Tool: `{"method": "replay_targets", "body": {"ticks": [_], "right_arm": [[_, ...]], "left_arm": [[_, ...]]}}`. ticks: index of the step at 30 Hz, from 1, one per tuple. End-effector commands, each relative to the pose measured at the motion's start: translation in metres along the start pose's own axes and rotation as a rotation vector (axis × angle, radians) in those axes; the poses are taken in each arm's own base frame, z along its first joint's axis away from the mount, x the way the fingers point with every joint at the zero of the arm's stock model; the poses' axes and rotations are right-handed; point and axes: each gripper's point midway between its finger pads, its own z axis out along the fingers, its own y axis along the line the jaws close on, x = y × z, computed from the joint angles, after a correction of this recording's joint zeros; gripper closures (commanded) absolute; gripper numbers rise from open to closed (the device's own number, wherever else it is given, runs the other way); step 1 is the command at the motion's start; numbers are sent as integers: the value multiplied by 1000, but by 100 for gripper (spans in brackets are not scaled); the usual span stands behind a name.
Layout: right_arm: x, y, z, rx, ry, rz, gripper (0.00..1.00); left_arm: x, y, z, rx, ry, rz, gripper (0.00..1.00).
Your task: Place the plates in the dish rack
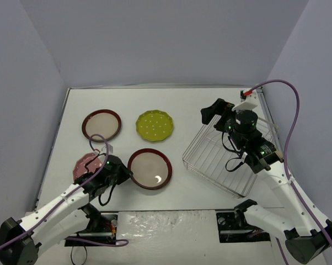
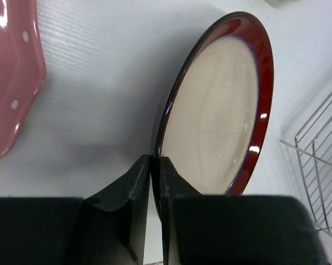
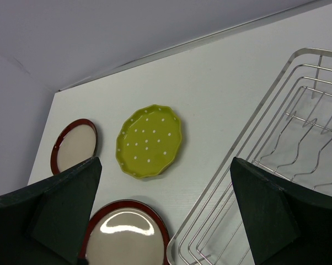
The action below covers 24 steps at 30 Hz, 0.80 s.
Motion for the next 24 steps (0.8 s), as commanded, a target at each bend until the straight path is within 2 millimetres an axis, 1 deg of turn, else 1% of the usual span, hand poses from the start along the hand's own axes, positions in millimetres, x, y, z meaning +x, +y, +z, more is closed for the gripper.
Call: {"method": "replay_targets", "body": {"ticks": [1,5,13,20,24], "right_arm": [[-23,10,-4,-30,-88,19,0],[-24,10,-4,-29,-88,18,0],[-19,9,-2,-28,-72,17,0],[-14,12,-1,-46,-51,19,0],[-5,18,0,-83,-16,20,0]], "left_arm": [[-28,-25,-20,45,-78,51,100],[-34,-34,-25,69,-93,52,100],[-48,-54,-40,130,-125,66,100],[-53,-67,-47,180,-138,56,100],[-55,-73,-49,205,-139,53,100]]}}
